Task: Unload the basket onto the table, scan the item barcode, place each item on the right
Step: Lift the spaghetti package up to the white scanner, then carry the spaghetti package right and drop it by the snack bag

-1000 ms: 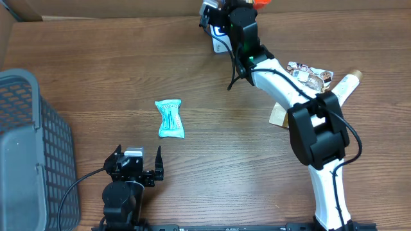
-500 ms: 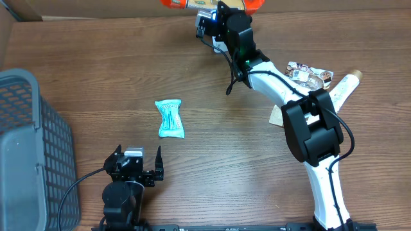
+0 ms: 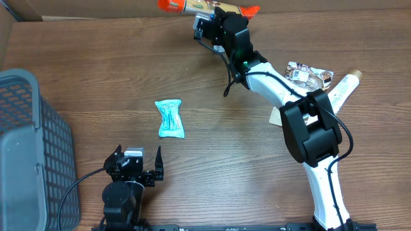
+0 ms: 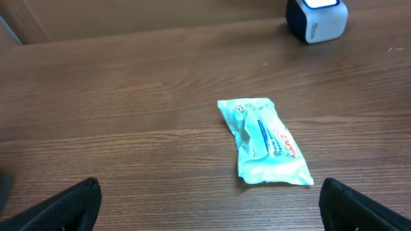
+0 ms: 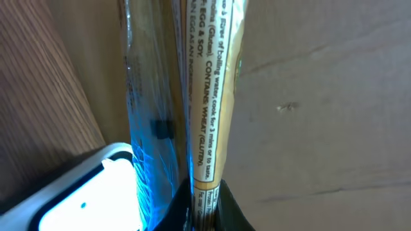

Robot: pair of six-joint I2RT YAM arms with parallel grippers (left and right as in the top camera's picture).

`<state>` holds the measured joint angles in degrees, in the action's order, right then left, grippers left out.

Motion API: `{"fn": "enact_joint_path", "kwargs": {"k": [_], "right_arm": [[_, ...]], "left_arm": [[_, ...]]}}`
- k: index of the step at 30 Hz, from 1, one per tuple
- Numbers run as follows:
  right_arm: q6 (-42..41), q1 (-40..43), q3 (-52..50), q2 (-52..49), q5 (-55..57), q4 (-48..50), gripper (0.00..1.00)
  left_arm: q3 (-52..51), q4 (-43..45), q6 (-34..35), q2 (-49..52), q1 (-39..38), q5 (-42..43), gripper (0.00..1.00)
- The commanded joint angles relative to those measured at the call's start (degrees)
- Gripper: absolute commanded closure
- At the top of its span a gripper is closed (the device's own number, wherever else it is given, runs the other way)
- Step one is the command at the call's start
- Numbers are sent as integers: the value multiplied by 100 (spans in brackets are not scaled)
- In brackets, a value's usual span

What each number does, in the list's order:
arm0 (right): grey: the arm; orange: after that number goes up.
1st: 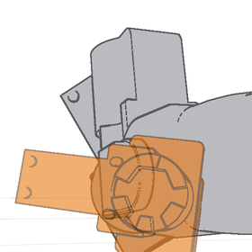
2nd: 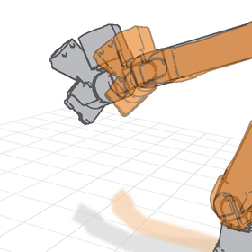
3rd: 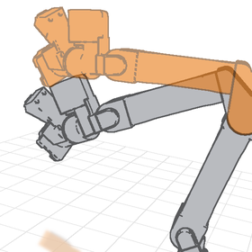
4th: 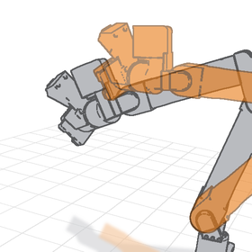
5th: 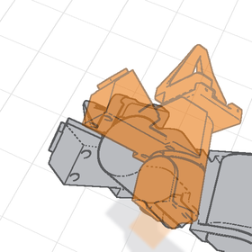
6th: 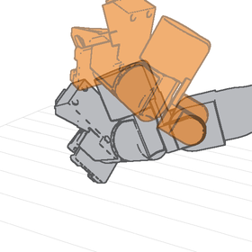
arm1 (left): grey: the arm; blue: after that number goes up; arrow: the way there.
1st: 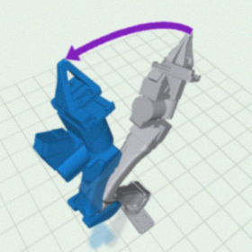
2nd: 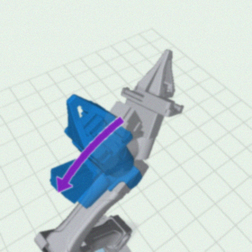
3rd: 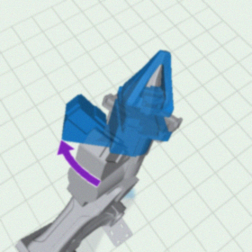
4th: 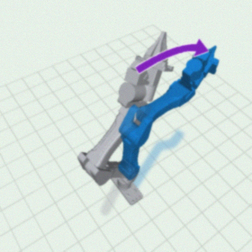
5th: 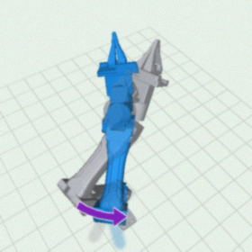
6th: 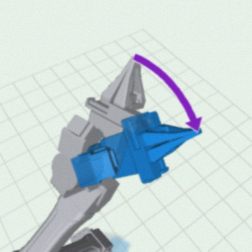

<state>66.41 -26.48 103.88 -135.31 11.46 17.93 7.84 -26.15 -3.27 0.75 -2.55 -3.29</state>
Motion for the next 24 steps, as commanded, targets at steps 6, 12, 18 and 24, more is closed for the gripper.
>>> {"fn": "enact_joint_path", "kwargs": {"k": [6,12,18,24], "right_arm": [[-2205,-17,334,1628,350,-1174,96],[-5930,116,337,3407,-455,-4089,96],[-7875,625,334,3954,-1502,-6824,96],[-8142,1394,249,3303,-1504,-8583,96]], "left_arm": [[-35,0,70,-50,0,-50,0],[-35,0,70,-50,0,-50,0],[-35,0,70,-50,0,-50,0],[-35,0,70,-50,0,-50,0]]}}
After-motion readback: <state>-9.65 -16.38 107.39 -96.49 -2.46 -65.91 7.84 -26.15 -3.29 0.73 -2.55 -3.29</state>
